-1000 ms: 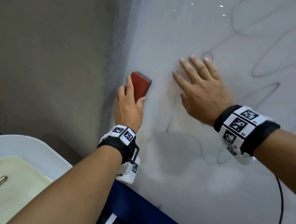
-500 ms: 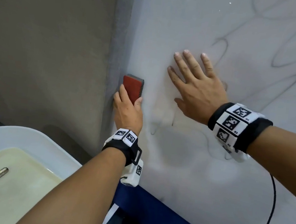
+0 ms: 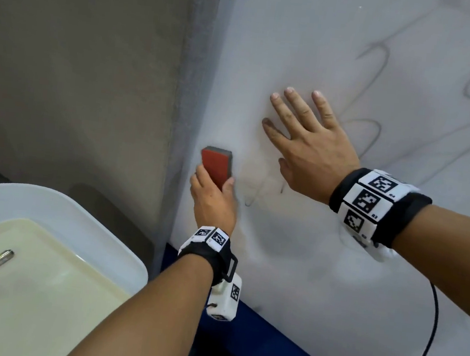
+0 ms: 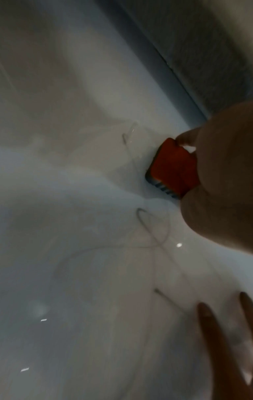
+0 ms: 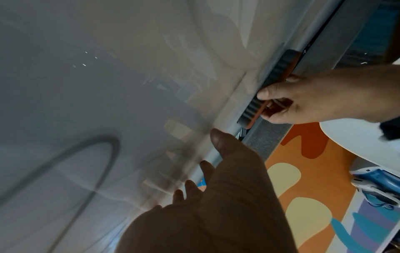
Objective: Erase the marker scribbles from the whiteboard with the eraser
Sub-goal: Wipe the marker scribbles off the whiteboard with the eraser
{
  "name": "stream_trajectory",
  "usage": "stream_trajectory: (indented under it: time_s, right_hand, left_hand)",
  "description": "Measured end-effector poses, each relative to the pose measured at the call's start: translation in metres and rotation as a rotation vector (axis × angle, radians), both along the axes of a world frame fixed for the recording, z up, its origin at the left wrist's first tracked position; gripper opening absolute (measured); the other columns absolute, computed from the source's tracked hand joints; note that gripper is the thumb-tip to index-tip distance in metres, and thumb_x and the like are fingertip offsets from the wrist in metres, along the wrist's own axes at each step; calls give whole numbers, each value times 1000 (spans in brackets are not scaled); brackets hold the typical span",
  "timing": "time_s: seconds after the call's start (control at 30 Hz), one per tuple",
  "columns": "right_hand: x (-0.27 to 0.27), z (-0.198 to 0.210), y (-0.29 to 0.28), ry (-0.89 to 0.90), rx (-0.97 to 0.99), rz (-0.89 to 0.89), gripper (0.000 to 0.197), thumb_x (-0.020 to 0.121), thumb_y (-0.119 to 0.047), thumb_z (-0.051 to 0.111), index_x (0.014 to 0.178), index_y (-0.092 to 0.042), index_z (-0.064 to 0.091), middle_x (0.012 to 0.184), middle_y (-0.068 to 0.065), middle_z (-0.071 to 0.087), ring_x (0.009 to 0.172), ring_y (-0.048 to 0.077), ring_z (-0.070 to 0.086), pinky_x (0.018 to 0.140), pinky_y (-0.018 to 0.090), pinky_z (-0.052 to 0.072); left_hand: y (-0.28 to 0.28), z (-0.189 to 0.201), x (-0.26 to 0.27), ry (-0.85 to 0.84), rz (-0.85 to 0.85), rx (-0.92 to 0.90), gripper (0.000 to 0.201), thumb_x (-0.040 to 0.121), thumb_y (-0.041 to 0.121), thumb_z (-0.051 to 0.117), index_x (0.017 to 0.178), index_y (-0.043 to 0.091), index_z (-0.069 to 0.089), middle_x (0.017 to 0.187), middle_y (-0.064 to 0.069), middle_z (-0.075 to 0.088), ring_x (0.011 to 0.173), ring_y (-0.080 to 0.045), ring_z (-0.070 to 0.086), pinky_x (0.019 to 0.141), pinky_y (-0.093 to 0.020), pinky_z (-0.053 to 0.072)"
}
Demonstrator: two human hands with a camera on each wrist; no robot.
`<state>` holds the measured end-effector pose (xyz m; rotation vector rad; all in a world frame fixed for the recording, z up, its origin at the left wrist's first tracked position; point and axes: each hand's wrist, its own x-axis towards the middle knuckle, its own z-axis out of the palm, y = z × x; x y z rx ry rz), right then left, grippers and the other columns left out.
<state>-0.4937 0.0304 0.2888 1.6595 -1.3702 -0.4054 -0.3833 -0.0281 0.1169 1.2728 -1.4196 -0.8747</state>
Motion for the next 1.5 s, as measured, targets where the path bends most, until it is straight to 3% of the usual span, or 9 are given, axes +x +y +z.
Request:
stream_trajectory:
  time_s: [0.13, 0.4, 0.53, 0.7, 0.83, 1.03, 1.17, 1.33, 1.5]
  right_hand:
    - [1, -4, -3, 3, 8, 17, 70, 75, -29, 68, 141, -14, 49, 159, 19, 24, 148, 38, 18, 119, 58, 6]
    - [3, -24, -1, 71, 103, 18, 63, 80, -26, 56, 141, -12, 49, 159, 20, 25, 149, 37, 18, 119, 58, 8]
    - [3, -49, 3, 117, 193, 14, 64, 79, -25, 58, 141, -13, 49, 160, 18, 23, 149, 36, 16, 119, 58, 6]
    - [3, -52, 4, 100, 196, 26, 59, 82, -24, 54, 140, -14, 50, 160, 17, 23, 149, 36, 16, 120, 58, 8]
    - [1, -57, 4, 92, 178, 38, 60, 80, -23, 58, 139, -14, 52, 160, 18, 24, 149, 36, 17, 120, 58, 10]
    - [-3, -60, 1, 72, 173, 48, 57, 82, -23, 58, 138, -13, 53, 160, 18, 24, 149, 37, 16, 120, 59, 11]
    - [-4, -57, 1, 80, 182, 42, 59, 82, -23, 60, 140, -14, 51, 160, 16, 24, 150, 35, 15, 120, 57, 10]
    - [-8, -41, 3, 119, 167, 49, 63, 84, -27, 62, 143, -14, 47, 160, 13, 26, 149, 30, 20, 121, 53, 10]
    - [-11, -16, 8, 79, 105, 67, 60, 84, -24, 59, 142, -11, 49, 158, 13, 30, 148, 31, 23, 120, 53, 8]
  left_hand:
    - [13, -20, 3, -164, -153, -129, 67, 88, 21, 70, 143, 8, 35, 141, -12, 39, 126, -29, 41, 96, -41, 47]
    - [8, -20, 0, 77, -40, 80, 66, 90, 28, 69, 143, 10, 35, 134, -12, 43, 120, -31, 48, 97, -43, 48]
    - [5, -33, 9, -121, -164, -88, 65, 89, 25, 70, 143, 11, 35, 137, -11, 41, 122, -28, 45, 95, -42, 46]
    - [-13, -50, 17, 134, 74, 284, 66, 90, 22, 70, 141, -1, 36, 133, -24, 44, 119, -41, 48, 97, -40, 39]
    - [-7, -49, 6, 185, 91, 459, 62, 95, 27, 62, 146, 4, 34, 141, -20, 41, 123, -38, 48, 98, -38, 38]
    - [29, -50, -12, 97, -58, 150, 64, 90, 27, 69, 143, 10, 36, 134, -11, 45, 120, -27, 49, 96, -35, 45]
    - [11, -37, -12, 321, 66, 307, 57, 91, 30, 68, 138, 8, 44, 130, -11, 49, 115, -26, 53, 83, -13, 34]
    - [28, -19, -21, 179, 82, 159, 63, 91, 33, 68, 142, 10, 39, 131, -9, 46, 117, -29, 52, 91, -36, 47]
    - [37, -17, -24, 91, -63, -15, 67, 88, 35, 72, 141, 12, 39, 133, -8, 45, 118, -24, 49, 92, -34, 47]
